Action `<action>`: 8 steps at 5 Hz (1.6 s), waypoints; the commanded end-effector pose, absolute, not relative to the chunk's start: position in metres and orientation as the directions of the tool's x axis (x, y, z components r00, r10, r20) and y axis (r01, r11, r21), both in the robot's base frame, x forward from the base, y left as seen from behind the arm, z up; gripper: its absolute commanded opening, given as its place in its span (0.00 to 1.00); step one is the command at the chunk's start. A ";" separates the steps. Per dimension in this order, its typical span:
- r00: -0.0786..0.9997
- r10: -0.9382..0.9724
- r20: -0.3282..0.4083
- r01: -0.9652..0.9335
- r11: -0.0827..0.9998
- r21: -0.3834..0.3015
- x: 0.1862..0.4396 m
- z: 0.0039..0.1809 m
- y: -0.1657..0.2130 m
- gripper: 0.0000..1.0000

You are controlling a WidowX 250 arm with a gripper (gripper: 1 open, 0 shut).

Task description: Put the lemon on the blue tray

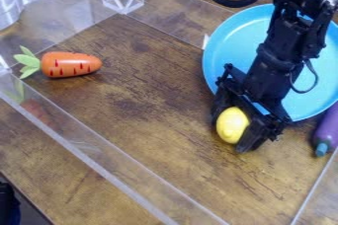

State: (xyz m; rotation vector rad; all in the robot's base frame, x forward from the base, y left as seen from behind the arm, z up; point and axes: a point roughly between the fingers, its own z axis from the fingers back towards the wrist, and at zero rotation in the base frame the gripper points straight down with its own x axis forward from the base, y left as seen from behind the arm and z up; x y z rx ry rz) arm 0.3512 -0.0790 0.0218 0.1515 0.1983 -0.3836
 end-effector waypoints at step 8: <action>0.936 -0.322 -0.139 0.339 0.932 0.127 0.359 0.044 -0.065 0.00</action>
